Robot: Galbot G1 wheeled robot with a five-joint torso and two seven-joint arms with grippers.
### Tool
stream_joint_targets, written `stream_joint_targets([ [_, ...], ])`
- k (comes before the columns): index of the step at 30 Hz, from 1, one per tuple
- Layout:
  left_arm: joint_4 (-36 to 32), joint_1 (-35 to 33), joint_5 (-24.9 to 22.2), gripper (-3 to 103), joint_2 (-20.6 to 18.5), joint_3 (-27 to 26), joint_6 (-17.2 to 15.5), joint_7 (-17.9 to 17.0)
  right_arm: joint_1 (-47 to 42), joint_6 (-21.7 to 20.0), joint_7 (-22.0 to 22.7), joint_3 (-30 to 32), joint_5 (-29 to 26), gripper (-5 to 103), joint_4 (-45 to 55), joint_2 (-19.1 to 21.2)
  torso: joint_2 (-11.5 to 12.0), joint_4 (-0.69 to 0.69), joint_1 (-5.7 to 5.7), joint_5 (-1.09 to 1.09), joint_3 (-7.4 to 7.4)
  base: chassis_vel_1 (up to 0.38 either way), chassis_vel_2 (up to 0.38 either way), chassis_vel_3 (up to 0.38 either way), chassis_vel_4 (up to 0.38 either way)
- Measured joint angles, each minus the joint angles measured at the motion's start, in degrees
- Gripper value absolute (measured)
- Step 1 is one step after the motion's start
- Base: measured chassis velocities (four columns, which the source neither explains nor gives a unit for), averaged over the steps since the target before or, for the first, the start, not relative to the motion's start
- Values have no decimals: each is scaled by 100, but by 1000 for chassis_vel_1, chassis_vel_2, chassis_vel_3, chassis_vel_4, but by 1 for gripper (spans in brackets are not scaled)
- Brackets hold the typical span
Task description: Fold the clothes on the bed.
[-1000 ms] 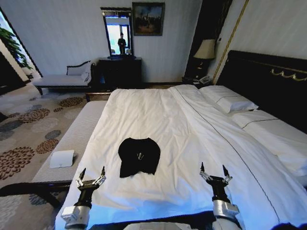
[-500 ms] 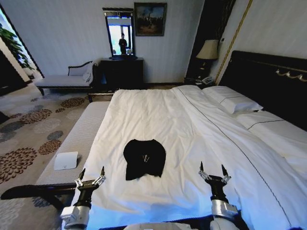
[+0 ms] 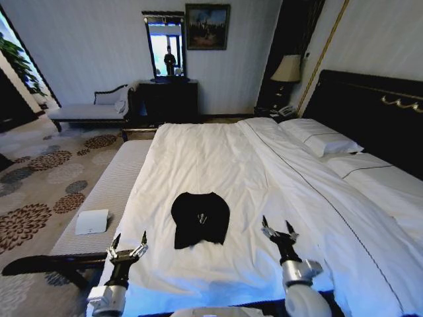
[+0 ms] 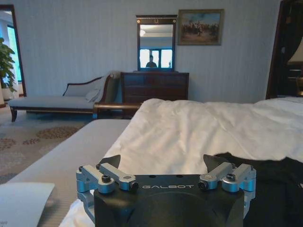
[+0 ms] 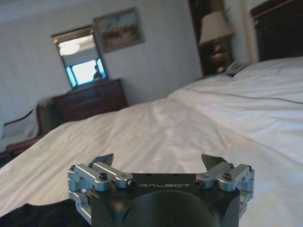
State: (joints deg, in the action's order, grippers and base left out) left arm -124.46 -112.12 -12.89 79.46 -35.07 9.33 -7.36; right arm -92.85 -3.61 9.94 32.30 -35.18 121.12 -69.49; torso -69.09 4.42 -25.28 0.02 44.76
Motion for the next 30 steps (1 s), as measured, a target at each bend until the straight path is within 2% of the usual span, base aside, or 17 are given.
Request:
stream_joint_targets([
  [2,42,-5,31,98,34,28,24,12,415,-313,168,-81,-527,100,-99,601,0,-2,0,-1,0,0,0,0,0],
  [3,42,-5,31,98,34,28,24,12,415,-313,168,-81,-527,100,-99,601,0,-2,0,-1,0,0,0,0,0],
  [4,58,-4,49,98,58,37,30,14,624,-453,180,-119,-879,100,-186,892,0,-3,0,-3,0,0,0,0,0],
  [6,66,1,79,98,99,34,45,15,915,-611,87,-227,-1363,100,-383,1226,1,-1,-1,-2,1,0,0,0,0],
  [8,66,1,95,98,120,15,49,16,1146,-666,-40,-385,-1625,100,-589,1389,1,0,-1,0,0,0,0,0,0],
  [14,30,-8,114,98,126,-1,49,17,1617,-900,-202,-767,-2169,100,-935,1519,0,1,0,-1,0,0,0,0,0],
  [19,-8,-53,174,98,146,-24,51,17,2429,-1269,-286,-1325,-2940,100,-1352,1578,1,0,-1,-2,1,0,0,0,0],
  [20,-8,-53,174,98,146,-24,51,17,2429,-1269,-286,-1325,-2940,100,-1352,1578,1,0,-1,-2,1,0,0,0,0],
  [24,-56,-101,163,98,181,-126,70,22,2969,-1572,-248,-1705,-3719,100,-1597,1503,1,-1,-1,-2,1,0,0,0,0],
  [25,-56,-101,163,98,181,-126,70,22,2969,-1572,-248,-1705,-3719,100,-1597,1503,1,-1,-1,-2,1,0,0,0,0],
  [27,-67,-106,159,98,191,-172,70,23,3231,-1776,-219,-1856,-4155,100,-1772,1459,1,-1,-1,-2,0,0,0,0,0],
  [30,-87,-109,182,98,227,-195,70,23,3544,-2059,-258,-2004,-4471,100,-2053,1427,1,0,-1,-3,0,0,0,0,0],
])
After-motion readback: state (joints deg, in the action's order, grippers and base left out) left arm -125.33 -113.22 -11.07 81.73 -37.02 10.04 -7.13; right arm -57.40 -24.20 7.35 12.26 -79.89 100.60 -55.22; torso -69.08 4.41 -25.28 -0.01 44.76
